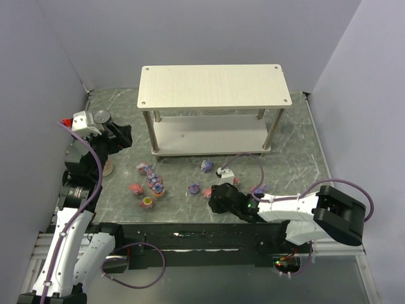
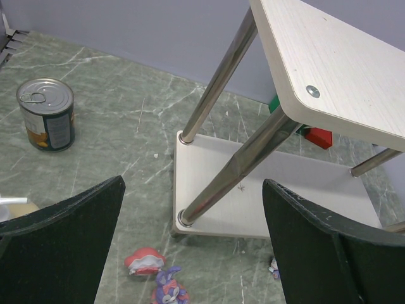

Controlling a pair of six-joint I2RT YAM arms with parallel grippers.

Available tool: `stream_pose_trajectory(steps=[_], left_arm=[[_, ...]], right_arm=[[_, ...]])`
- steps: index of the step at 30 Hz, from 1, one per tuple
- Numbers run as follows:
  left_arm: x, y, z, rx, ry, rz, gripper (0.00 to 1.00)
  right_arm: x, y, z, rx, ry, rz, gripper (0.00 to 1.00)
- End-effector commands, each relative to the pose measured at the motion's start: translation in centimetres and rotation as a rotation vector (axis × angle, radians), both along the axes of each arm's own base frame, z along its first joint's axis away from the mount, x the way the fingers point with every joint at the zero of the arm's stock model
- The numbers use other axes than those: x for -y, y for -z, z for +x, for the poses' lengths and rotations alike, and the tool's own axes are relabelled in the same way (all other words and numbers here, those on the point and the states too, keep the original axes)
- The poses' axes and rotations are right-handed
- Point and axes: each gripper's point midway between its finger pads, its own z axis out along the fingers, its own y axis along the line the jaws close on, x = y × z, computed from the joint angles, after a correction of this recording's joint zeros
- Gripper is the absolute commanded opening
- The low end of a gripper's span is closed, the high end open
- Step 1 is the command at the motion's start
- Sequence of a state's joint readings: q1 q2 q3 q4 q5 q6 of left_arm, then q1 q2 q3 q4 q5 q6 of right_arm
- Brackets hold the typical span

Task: Place and organize the plastic toys onto the shelf

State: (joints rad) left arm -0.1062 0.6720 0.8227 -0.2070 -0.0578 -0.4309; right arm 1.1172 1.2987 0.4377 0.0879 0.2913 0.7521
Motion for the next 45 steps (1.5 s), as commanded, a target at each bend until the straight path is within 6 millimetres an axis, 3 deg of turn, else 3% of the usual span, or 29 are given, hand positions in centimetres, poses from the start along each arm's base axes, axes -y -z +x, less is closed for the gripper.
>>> stream_pose_trajectory(steps=[1, 5, 8, 18, 22, 30, 35, 36, 41, 45], left_arm=[[0.2, -0.4, 0.1, 0.023, 0.015, 0.009, 0.96], [0.3, -0.5, 0.0, 0.02, 0.02, 0.011, 0.96], [0.4, -0.3, 0.0, 0.014, 0.024, 0.01, 0.96], [0.5, -0.3, 0.2, 0.009, 0.031, 0.013, 0.96], [0.5, -0.4, 0.2, 0.013, 0.032, 0.015, 0.96], [0.8, -0.1, 0.4, 0.002, 0.046, 0.016, 0.96], [0.9, -0.1, 0.5, 0.002, 0.051, 0.017, 0.96], [0.9, -0.1, 0.4, 0.002, 0.052, 0.017, 0.96], [1.0, 0.0, 0.5, -0.001, 0.055, 0.017, 0.96], [1.1, -0.1, 0.5, -0.002, 0.058, 0.017, 0.96]], right_arm=[[0.9, 0.0, -0.7, 0.018, -0.001, -0.018, 0.37], [1.1, 1.6, -2.3, 0.065, -0.096, -0.064, 0.54], [2.1, 3.4, -2.5, 0.088, -0.089, -0.13, 0.58], [4.3, 6.3, -0.3, 0.188, 0.053, -0.265, 0.71], [5.1, 7.0, -0.2, 0.185, 0.069, -0.308, 0.78], [6.9, 6.4, -0.4, 0.192, 0.14, -0.329, 0.84], [6.3, 6.4, -0.4, 0.22, 0.063, -0.305, 0.89], [5.1, 6.2, -0.4, 0.236, 0.013, -0.277, 0.89], [2.8, 7.3, -0.4, 0.23, -0.112, -0.301, 0.93], [3.0, 7.3, 0.9, 0.246, -0.109, -0.317, 0.93]])
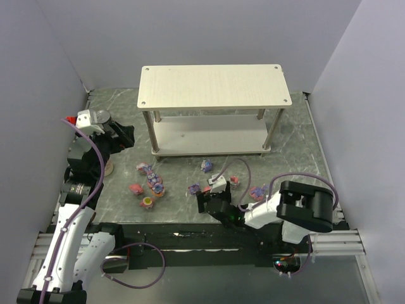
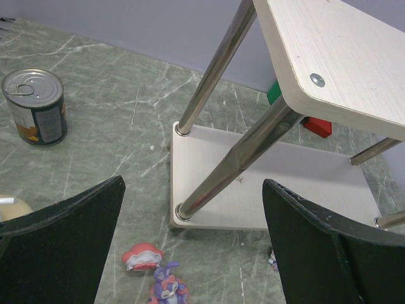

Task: Place and organize the plastic toys onto the shelf

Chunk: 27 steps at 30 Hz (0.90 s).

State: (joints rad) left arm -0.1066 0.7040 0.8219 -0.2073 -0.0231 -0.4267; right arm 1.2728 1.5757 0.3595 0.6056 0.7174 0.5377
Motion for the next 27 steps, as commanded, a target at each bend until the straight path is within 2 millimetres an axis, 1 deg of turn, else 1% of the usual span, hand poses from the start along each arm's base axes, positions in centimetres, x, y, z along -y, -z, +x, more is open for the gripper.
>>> stream_pose_trajectory(steps=[1, 3, 4, 5, 9, 10, 12, 13, 14, 15, 16, 18, 20, 21, 22, 23, 24, 25, 26, 27], left_arm=[[0.4, -1.0, -0.1, 0.031, 0.022, 0.011, 0.96], [0.4, -1.0, -0.1, 0.029, 0.022, 0.013, 0.96], [0.4, -1.0, -0.1, 0.028, 0.024, 0.013, 0.96], [0.4, -1.0, -0.1, 0.029, 0.024, 0.013, 0.96], [0.4, -0.9, 0.0, 0.025, 0.024, 0.015, 0.96], [0.4, -0.9, 0.0, 0.025, 0.024, 0.015, 0.96], [0.4, -0.9, 0.0, 0.025, 0.025, 0.018, 0.96], [0.5, -0.8, 0.1, 0.022, 0.025, 0.017, 0.96], [0.5, -0.9, 0.0, 0.024, 0.025, 0.016, 0.96], [0.4, -0.8, 0.1, 0.022, 0.026, 0.018, 0.96], [0.4, -0.8, 0.1, 0.022, 0.026, 0.018, 0.96], [0.4, -0.7, 0.1, 0.021, 0.026, 0.02, 0.96], [0.4, -0.7, 0.1, 0.021, 0.026, 0.02, 0.96], [0.4, -0.8, 0.1, 0.022, 0.024, 0.02, 0.96], [0.4, -0.7, 0.1, 0.019, 0.026, 0.02, 0.96], [0.4, -0.7, 0.1, 0.019, 0.026, 0.02, 0.96], [0.4, -0.7, 0.1, 0.019, 0.026, 0.02, 0.96], [0.4, -0.7, 0.1, 0.021, 0.026, 0.02, 0.96], [0.5, -0.7, 0.1, 0.019, 0.026, 0.018, 0.96], [0.5, -0.6, 0.1, 0.019, 0.026, 0.018, 0.96]], right_arm=[[3.6, 5.9, -1.9, -0.16, -0.095, -0.207, 0.93], [4.3, 6.1, -1.5, -0.171, -0.096, -0.196, 0.93], [4.3, 5.7, -0.8, -0.164, -0.087, -0.167, 0.93], [4.6, 5.9, -1.2, -0.173, -0.105, -0.16, 0.92], [4.1, 6.1, -1.4, -0.184, -0.154, -0.161, 0.88], [3.7, 6.1, -1.3, -0.18, -0.16, -0.166, 0.83], [3.5, 6.6, -1.5, -0.194, -0.179, -0.186, 0.79], [3.3, 6.6, -1.5, -0.192, -0.182, -0.186, 0.74], [2.9, 6.5, -1.6, -0.189, -0.191, -0.187, 0.72], [3.0, 6.7, -1.7, -0.191, -0.191, -0.201, 0.71], [2.7, 6.5, -1.5, -0.184, -0.191, -0.201, 0.69], [2.6, 6.6, -1.7, -0.183, -0.19, -0.213, 0.68], [2.7, 6.5, -1.5, -0.174, -0.176, -0.224, 0.64], [2.7, 6.4, -1.5, -0.172, -0.171, -0.227, 0.55], [2.9, 6.4, -1.5, -0.171, -0.166, -0.235, 0.51], [2.7, 6.0, -1.5, -0.165, -0.162, -0.22, 0.45], [2.8, 5.8, -1.5, -0.163, -0.154, -0.219, 0.34], [3.2, 5.7, -1.6, -0.167, -0.149, -0.232, 0.28], [3.2, 5.0, -1.3, -0.154, -0.127, -0.219, 0.22], [3.3, 4.7, -1.3, -0.154, -0.122, -0.221, 0.12]])
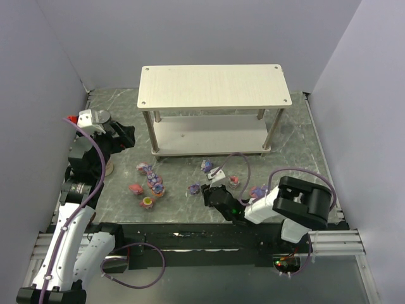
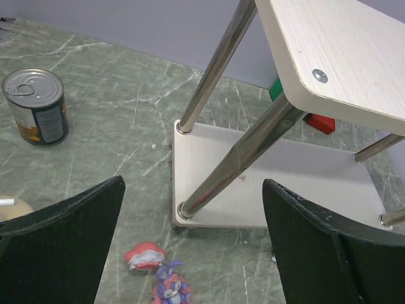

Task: Place and organize the plastic toys onto the shelf

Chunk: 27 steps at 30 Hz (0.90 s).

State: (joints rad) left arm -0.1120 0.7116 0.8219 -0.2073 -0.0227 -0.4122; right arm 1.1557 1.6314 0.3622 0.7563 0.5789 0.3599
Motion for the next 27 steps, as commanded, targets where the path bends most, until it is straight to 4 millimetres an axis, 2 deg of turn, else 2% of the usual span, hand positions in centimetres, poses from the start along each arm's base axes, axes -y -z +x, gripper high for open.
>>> stream_pose_trajectory(steps=[1, 3, 4, 6, 7, 8, 9, 10, 12, 13, 15, 16, 17, 18, 20, 21, 23, 24, 26, 27], left_arm=[[0.3, -1.0, -0.1, 0.028, 0.019, 0.003, 0.96], [0.6, -0.9, -0.1, 0.027, 0.032, 0.0, 0.96], [0.6, -1.0, -0.1, 0.03, 0.034, 0.0, 0.96], [0.6, -0.9, -0.1, 0.026, 0.035, -0.003, 0.96], [0.7, -0.9, -0.1, 0.026, 0.037, -0.003, 0.96], [0.7, -0.9, -0.1, 0.026, 0.037, -0.003, 0.96], [0.7, -1.0, -0.2, 0.028, 0.041, -0.005, 0.96], [0.8, -1.0, -0.2, 0.028, 0.043, -0.005, 0.96], [0.8, -1.0, -0.2, 0.028, 0.044, -0.005, 0.96], [0.8, -1.0, -0.3, 0.029, 0.046, -0.004, 0.96], [0.8, -1.0, -0.3, 0.031, 0.047, -0.006, 0.96], [0.9, -1.1, -0.4, 0.034, 0.052, -0.007, 0.96], [0.9, -1.1, -0.4, 0.032, 0.053, -0.005, 0.96], [0.9, -1.2, -0.5, 0.034, 0.053, -0.007, 0.96], [1.0, -1.2, -0.6, 0.035, 0.059, -0.009, 0.96], [1.0, -1.3, -0.6, 0.036, 0.058, -0.009, 0.96], [1.1, -1.3, -0.7, 0.039, 0.062, -0.01, 0.96], [1.1, -1.4, -0.7, 0.044, 0.065, -0.01, 0.96], [1.1, -1.6, -0.8, 0.05, 0.066, -0.009, 0.96], [1.1, -1.6, -0.8, 0.051, 0.067, -0.008, 0.96]], right_arm=[[3.9, 4.5, -4.0, -0.182, -0.043, -0.215, 0.08], [3.5, 3.0, -3.8, -0.169, -0.042, -0.187, 0.0], [2.9, 2.1, -3.7, -0.163, -0.044, -0.175, 0.0], [3.4, 0.7, -3.5, -0.163, -0.016, -0.187, 0.0], [2.4, -1.3, -3.0, -0.143, -0.012, -0.145, 0.0], [3.1, -1.6, -3.2, -0.155, 0.001, -0.176, 0.0], [3.0, -2.7, -2.9, -0.14, 0.014, -0.161, 0.0], [2.2, -5.1, -2.5, -0.113, 0.016, -0.107, 0.0], [2.8, -6.8, -2.3, -0.097, 0.036, -0.109, 0.0], [2.4, -9.5, -1.9, -0.065, 0.043, -0.056, 0.0], [2.8, -11.7, -1.5, -0.033, 0.057, -0.054, 0.0], [2.6, -14.7, -0.9, 0.008, 0.074, -0.004, 0.0], [2.7, -15.9, -0.6, 0.03, 0.077, -0.002, 0.0], [2.8, -18.4, 0.0, 0.054, 0.095, 0.026, 0.0], [3.3, -21.4, 0.8, 0.091, 0.11, 0.05, 0.0], [3.6, -24.3, 1.9, 0.116, 0.143, 0.098, 0.0], [4.5, -26.4, 3.0, 0.137, 0.173, 0.081, 0.0], [4.8, -29.4, 3.6, 0.168, 0.198, 0.115, 0.0], [6.2, -31.6, 5.0, 0.217, 0.25, 0.078, 0.0], [6.8, -34.0, 5.6, 0.244, 0.279, 0.107, 0.0]])
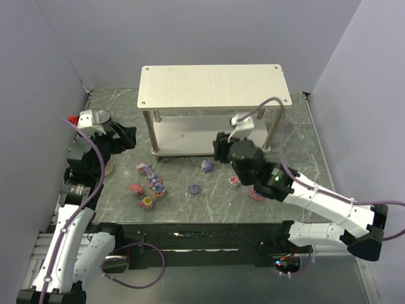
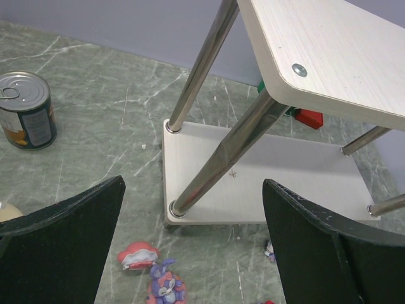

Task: Place and organize the plastic toys onto the shelf

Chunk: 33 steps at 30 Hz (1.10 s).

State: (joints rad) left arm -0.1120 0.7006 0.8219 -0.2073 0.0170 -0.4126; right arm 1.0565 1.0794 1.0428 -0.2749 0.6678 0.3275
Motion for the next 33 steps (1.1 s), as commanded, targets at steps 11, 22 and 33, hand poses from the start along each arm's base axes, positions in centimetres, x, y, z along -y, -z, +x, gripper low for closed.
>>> stream_pose_trajectory(steps=[11, 22, 33], left_arm=[[0.6, -0.6, 0.0, 0.017, 0.027, 0.009, 0.96], [0.5, 0.2, 0.4, -0.014, 0.023, 0.021, 0.96], [0.3, 0.5, 0.7, -0.026, 0.011, 0.033, 0.96]], right_arm=[[10.7, -11.2, 8.6, 0.059, 0.383, -0.053, 0.0], [12.8, -11.1, 13.4, 0.015, 0.479, -0.044, 0.0], [13.1, -9.0, 14.8, -0.06, 0.5, -0.039, 0.16]])
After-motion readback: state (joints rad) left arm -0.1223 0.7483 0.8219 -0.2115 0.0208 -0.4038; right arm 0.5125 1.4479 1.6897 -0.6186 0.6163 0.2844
